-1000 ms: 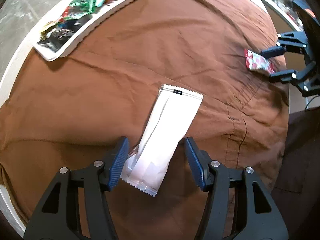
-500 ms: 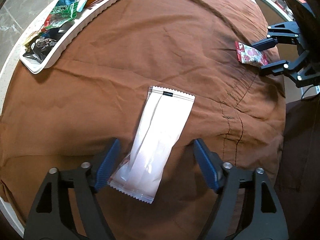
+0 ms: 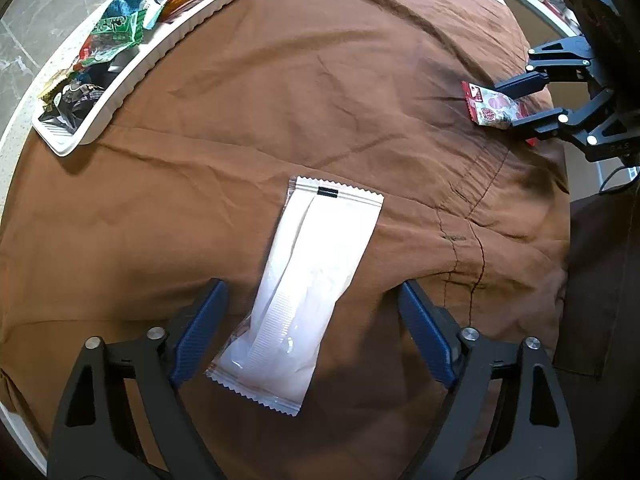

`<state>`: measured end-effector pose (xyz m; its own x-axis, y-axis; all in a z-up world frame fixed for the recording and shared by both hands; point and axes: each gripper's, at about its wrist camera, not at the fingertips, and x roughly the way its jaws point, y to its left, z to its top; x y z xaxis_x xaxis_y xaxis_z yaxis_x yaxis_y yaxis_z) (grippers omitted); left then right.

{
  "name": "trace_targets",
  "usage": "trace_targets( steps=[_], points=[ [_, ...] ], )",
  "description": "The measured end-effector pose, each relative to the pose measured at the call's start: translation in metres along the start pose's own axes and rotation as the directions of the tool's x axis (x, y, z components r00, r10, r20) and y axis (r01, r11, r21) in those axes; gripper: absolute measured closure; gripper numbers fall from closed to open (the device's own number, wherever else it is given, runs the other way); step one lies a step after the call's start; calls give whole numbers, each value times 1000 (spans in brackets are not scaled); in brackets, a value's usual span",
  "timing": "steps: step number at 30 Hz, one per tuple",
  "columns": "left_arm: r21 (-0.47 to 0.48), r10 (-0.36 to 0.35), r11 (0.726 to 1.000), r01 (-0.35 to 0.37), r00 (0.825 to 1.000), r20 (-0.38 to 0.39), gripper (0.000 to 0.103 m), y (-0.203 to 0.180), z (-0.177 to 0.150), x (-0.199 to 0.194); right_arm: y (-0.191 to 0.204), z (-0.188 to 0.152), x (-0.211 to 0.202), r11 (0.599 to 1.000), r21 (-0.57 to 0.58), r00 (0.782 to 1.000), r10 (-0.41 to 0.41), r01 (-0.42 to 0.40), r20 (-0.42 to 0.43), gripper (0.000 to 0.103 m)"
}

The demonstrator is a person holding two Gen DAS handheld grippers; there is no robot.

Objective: Organize snacks
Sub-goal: 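Grasp white packet with left tool while right tool grasps red-white candy packet, then carry white packet into tray with left tool while right tool carries candy packet there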

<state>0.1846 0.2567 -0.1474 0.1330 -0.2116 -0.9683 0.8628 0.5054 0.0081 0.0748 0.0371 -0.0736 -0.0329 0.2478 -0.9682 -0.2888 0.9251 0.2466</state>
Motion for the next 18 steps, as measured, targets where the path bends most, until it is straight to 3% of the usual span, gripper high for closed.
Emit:
trace_targets(
  steps=[1, 3, 8, 15, 18],
  points=[
    [-9, 2, 1000, -2, 1000, 3, 27, 2, -1, -2, 0, 0, 0, 1000, 1, 1000, 0, 0, 0, 61],
    [-36, 8, 999, -8, 1000, 8, 46, 8, -1, -6, 0, 0, 0, 1000, 0, 1000, -2, 2, -1, 61],
    [-75, -2, 997, 2, 1000, 7, 68, 21, -2, -13, 0, 1, 1, 1000, -3, 1000, -7, 7, -4, 61],
    [-119, -59, 991, 62, 998, 28, 80, 22, -1, -17, -2, 1, 1, 1000, 13, 1000, 8, -8, -3, 62],
    [-141, -78, 986, 83, 996, 46, 80, 21, 0, -21, -6, 1, 0, 999, 36, 999, 33, -33, 3, 65]
  ],
)
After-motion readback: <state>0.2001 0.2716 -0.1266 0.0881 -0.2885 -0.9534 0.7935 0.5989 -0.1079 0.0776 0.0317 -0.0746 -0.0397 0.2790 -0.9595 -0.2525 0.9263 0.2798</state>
